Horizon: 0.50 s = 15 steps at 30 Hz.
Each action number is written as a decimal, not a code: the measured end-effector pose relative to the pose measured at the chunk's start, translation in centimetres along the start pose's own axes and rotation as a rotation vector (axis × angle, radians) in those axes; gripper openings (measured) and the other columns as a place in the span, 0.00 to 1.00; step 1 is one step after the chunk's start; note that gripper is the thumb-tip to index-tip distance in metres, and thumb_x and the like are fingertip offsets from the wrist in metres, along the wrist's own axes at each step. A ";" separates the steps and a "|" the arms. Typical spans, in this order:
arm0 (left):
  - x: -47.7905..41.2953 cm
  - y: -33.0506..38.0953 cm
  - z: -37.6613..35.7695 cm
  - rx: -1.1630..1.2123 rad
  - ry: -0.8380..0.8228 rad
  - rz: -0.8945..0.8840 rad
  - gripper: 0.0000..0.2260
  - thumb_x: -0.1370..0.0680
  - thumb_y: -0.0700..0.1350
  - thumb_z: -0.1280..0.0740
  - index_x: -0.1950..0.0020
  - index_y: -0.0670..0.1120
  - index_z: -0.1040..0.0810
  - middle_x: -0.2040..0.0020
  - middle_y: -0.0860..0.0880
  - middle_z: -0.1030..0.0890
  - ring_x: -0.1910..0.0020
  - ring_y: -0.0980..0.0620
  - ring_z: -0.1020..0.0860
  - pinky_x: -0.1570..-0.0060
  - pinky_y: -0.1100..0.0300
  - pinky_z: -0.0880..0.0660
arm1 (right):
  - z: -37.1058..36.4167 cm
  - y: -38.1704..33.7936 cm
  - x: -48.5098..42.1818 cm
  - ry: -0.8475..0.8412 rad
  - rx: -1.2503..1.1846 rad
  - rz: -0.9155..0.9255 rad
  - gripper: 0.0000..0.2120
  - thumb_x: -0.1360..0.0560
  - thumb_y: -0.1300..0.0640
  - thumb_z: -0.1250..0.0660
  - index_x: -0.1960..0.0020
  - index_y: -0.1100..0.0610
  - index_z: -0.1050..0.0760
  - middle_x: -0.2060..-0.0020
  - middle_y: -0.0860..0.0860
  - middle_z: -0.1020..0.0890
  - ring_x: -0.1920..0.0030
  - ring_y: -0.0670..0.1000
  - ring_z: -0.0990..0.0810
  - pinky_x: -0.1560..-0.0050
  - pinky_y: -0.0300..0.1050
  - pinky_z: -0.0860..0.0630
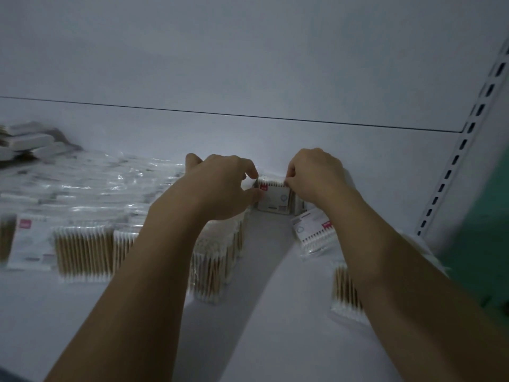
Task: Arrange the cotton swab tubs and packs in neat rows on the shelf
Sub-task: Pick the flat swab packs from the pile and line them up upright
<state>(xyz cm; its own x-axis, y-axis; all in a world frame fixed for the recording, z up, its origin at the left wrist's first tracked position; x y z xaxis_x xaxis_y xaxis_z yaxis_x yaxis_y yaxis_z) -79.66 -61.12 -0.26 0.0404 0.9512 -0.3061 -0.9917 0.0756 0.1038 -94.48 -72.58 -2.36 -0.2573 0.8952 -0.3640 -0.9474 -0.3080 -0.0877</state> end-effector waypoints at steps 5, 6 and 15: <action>0.1 0.1 -0.1 -0.012 -0.001 -0.005 0.17 0.20 0.60 0.39 0.34 0.57 0.28 0.36 0.56 0.23 0.37 0.50 0.27 0.36 0.50 0.43 | 0.0 0.1 0.2 -0.017 0.002 0.017 0.06 0.24 0.59 0.32 0.50 0.58 0.18 0.55 0.54 0.18 0.57 0.54 0.20 0.61 0.42 0.30; 0.0 0.1 -0.1 -0.013 0.002 -0.005 0.17 0.20 0.60 0.39 0.33 0.57 0.28 0.36 0.56 0.24 0.37 0.50 0.27 0.36 0.50 0.43 | 0.0 0.1 0.2 -0.015 0.002 0.021 0.06 0.24 0.59 0.32 0.50 0.58 0.19 0.55 0.54 0.18 0.57 0.55 0.20 0.61 0.42 0.30; -0.1 0.3 -0.1 -0.024 0.006 -0.019 0.15 0.19 0.58 0.41 0.33 0.57 0.28 0.36 0.56 0.24 0.37 0.50 0.27 0.35 0.50 0.44 | 0.3 -0.3 0.7 -0.047 0.054 -0.027 0.06 0.23 0.60 0.33 0.48 0.58 0.20 0.59 0.53 0.23 0.61 0.53 0.25 0.61 0.42 0.31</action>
<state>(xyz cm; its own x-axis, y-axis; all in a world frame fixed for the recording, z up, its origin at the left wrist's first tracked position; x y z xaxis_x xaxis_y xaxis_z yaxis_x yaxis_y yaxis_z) -79.95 -61.19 -0.31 0.0582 0.9477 -0.3138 -0.9934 0.0861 0.0758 -94.39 -71.74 -2.29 -0.2387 0.9176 -0.3179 -0.9627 -0.2666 -0.0465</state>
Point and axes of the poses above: each hand's wrist, its own x-axis away from the middle knuckle, its own z-axis out of the back of the hand, y = z × x, the point moved 2 cm from there along -x, towards the middle knuckle
